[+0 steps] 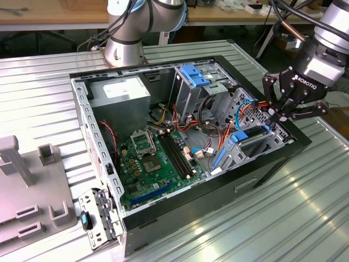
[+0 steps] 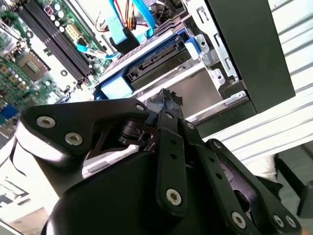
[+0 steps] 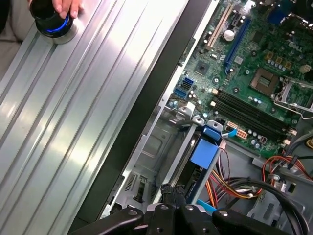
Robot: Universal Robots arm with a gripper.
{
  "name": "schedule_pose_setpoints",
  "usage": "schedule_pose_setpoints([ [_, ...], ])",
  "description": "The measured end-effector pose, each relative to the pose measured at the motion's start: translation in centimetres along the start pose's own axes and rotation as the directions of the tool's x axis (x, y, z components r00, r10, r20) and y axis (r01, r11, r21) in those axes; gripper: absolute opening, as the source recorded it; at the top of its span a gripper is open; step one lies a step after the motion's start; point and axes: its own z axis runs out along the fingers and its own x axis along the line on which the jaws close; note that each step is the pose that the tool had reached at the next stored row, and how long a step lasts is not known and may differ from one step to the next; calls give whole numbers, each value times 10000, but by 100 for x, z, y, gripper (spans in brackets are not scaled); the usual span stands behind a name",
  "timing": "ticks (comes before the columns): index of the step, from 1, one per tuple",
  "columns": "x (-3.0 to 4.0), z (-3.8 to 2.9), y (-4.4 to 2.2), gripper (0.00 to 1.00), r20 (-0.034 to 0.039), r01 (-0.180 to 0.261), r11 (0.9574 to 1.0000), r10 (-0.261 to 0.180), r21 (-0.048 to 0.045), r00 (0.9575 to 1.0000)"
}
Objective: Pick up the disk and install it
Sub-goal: 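Insert the first disk wire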
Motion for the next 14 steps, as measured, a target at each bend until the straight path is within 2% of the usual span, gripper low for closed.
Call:
schedule_pose_setpoints([
  [5,4,1,7,11,-32,534,9986,-534,3,9986],
  [7,6,1,8,11,-56,915,9958,-915,3,9958],
  [14,7,1,5,11,-70,1152,9933,-1152,4,9933],
])
